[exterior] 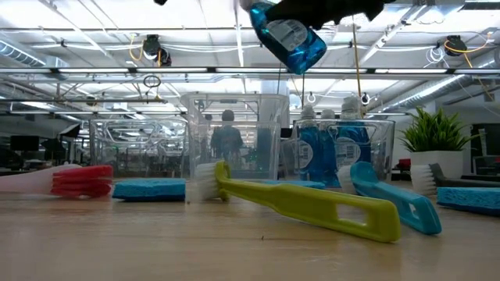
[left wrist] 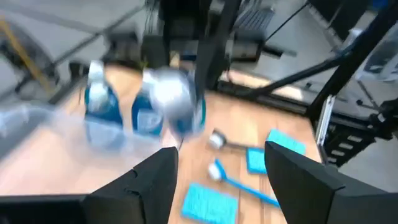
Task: Pick & Place Kitchen Sink Supplies
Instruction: Put the blue dishwashing liquid into the right transparent bin
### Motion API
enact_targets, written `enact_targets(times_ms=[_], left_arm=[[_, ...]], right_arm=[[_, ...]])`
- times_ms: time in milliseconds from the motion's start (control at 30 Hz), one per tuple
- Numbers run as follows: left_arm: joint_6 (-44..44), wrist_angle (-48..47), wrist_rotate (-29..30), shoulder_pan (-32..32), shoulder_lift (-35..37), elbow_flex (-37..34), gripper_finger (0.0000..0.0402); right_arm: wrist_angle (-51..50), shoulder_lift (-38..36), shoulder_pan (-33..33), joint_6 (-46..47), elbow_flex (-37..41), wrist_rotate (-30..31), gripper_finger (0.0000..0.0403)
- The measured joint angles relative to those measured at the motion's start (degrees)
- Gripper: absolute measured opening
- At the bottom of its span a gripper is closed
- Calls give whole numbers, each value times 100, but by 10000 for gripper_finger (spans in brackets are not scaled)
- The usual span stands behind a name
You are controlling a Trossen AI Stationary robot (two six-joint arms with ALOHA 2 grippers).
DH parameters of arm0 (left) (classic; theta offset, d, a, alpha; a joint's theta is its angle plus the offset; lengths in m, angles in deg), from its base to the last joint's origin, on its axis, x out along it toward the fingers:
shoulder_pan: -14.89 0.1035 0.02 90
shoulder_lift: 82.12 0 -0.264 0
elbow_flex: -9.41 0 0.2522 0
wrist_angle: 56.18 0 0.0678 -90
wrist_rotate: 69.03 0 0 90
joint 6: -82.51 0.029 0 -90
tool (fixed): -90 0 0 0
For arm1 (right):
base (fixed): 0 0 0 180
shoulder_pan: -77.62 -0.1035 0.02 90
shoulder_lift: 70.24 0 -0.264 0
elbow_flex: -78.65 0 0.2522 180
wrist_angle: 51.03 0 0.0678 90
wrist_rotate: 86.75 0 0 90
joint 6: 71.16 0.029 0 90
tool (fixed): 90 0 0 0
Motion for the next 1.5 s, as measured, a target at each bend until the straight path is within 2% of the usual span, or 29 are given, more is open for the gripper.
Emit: enact_targets(times_ms=[133,367,600,733,867,967,1100,1267,1500], left_arm=[[-292,-352,20,0,-11,-7,244],[29,-832,-155,-50,-29,-7,250],[-58,-919,-107,-72,-30,-7,250],[-116,-885,-106,-72,-32,-7,247],[-305,-881,-54,-70,-32,-7,247],[-349,-814,-27,-70,-32,-7,253],[-353,-675,44,-59,-32,-7,260],[-365,-543,55,38,-32,-7,266],[-299,-412,57,172,-32,-7,267]], right_arm=[[-492,-547,129,-257,0,651,106],[-879,-1448,151,-401,70,1656,104],[-526,-2461,135,73,997,2078,100],[687,-3087,135,640,2028,2031,102],[2900,-3582,86,1124,3392,2049,100],[4676,-3672,-106,1155,4402,2397,100],[6237,-3505,-467,1151,5360,2963,101],[7046,-3173,-917,643,5735,3653,100],[7229,-2656,-1082,95,5713,3849,101]])
